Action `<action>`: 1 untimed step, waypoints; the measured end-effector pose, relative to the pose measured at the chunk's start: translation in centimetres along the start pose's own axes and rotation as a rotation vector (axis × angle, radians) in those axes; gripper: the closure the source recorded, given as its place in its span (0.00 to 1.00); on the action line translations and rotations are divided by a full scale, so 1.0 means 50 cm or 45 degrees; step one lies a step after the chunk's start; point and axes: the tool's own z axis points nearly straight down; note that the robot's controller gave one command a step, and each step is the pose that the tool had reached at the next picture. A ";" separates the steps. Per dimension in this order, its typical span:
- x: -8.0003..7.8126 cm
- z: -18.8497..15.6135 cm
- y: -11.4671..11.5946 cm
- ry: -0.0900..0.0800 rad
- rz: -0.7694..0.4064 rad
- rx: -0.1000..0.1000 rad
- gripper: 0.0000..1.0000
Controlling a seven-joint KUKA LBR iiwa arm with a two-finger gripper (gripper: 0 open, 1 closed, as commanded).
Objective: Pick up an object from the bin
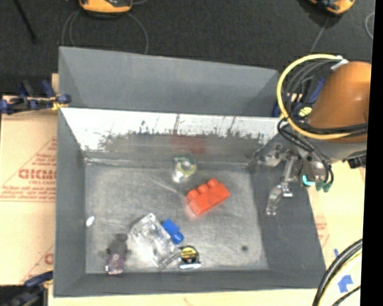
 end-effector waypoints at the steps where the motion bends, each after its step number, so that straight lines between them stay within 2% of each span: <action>1: -0.108 0.215 0.072 -0.003 -0.186 -0.002 0.00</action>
Offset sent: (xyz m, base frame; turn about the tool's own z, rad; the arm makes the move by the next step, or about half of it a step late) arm 0.0534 0.0355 -0.1040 -0.1467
